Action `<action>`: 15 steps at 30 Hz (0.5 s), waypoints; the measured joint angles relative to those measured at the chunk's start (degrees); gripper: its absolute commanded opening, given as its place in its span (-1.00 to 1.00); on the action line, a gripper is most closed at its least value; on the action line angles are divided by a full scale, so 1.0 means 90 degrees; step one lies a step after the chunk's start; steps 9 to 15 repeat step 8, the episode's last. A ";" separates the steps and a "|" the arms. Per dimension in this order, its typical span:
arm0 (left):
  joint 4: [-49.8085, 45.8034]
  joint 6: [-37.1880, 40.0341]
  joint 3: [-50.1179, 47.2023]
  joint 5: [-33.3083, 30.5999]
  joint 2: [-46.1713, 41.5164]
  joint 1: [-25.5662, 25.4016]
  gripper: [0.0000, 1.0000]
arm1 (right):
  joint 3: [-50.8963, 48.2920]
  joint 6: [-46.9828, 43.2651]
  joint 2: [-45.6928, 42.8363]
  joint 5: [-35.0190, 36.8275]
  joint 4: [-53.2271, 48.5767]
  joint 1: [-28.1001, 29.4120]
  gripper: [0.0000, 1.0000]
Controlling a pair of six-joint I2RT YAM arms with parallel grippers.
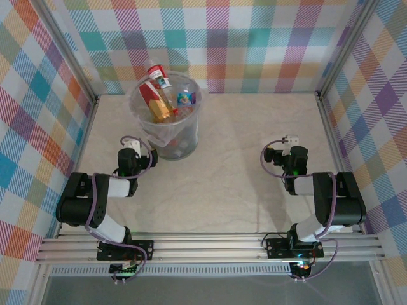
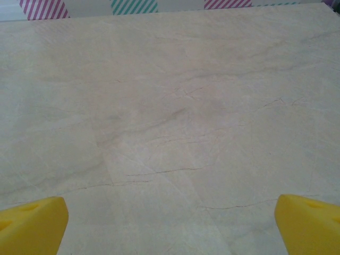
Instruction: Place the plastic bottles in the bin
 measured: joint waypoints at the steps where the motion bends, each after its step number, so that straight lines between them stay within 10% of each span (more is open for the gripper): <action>1: -0.0002 -0.0002 0.0000 0.0024 0.0000 0.0015 1.00 | 0.0000 0.0000 0.0000 -0.0005 0.0000 0.0000 0.99; 15: -0.0010 -0.0002 0.0000 0.0087 0.0000 0.0017 1.00 | 0.0005 0.0000 0.0000 -0.0007 0.0000 0.0000 0.99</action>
